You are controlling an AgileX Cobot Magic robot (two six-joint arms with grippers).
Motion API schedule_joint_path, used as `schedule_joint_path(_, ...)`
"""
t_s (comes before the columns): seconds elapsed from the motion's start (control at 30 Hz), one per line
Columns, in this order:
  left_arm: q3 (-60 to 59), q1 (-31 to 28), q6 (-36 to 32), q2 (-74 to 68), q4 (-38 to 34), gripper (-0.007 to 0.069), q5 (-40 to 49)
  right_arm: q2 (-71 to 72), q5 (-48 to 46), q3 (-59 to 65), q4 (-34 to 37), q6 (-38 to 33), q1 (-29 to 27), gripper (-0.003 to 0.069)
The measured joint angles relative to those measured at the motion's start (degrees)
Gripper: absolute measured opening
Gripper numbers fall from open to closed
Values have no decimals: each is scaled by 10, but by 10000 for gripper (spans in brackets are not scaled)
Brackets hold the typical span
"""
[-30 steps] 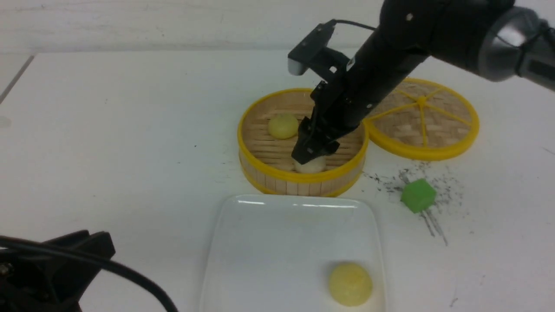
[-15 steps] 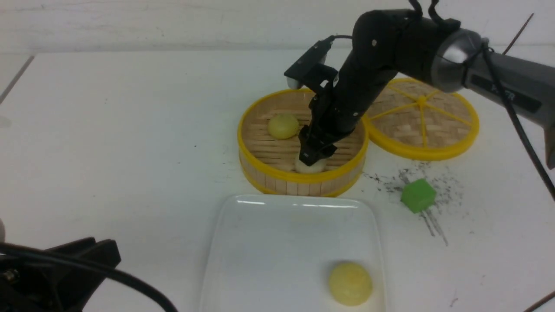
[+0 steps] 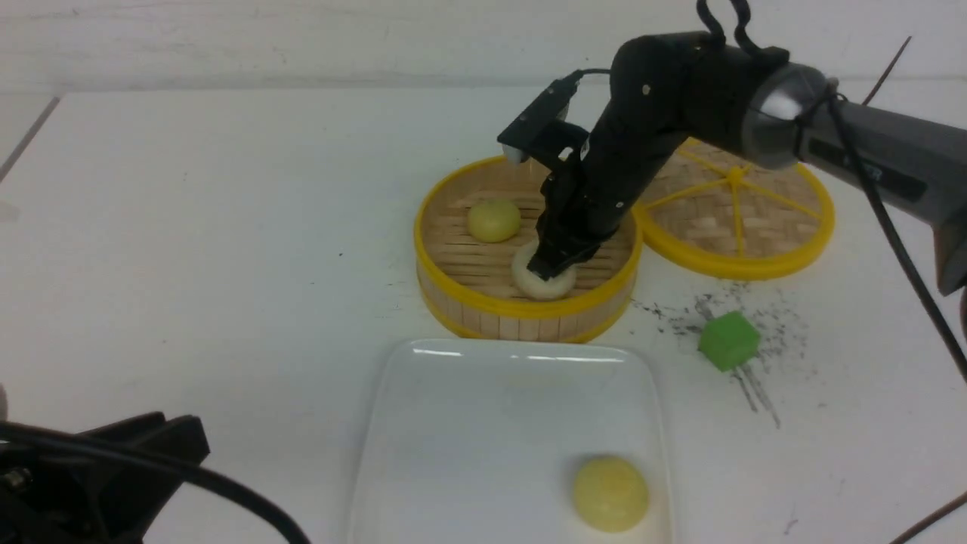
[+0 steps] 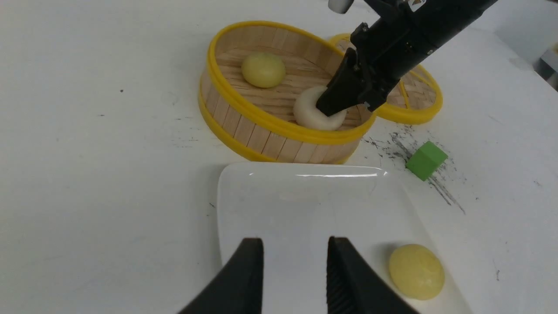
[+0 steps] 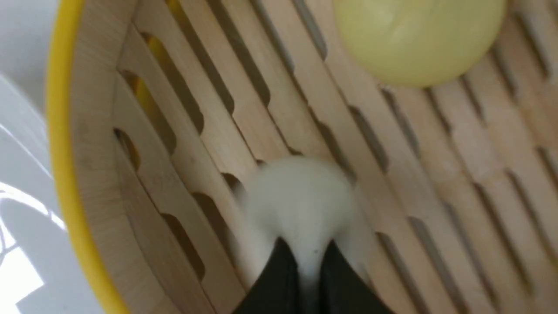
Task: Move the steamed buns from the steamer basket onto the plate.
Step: Use the right arm to put the steamed stuffed bun into the plate
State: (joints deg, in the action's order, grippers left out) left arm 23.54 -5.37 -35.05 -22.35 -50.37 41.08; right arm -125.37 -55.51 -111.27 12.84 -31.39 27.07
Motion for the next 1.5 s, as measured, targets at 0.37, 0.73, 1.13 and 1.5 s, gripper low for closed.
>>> schedule_joint_path(0.37, 0, 0, 0, 0, 0, 241, -13, 210, -152, 0, 55, 4, 9, 22)
schedule_joint_path(0.73, 0, 0, -1, 0, -11, 241, -43, 315, -159, 146, 122, 24, 85, 24)
schedule_joint_path(1.13, 0, 0, -11, 0, -13, 241, -40, 311, -34, 415, 168, -77, 93, 25)
schedule_joint_path(1.5, 0, 0, -11, -1, -17, 241, -40, 306, -21, 443, 284, -172, 93, 25)
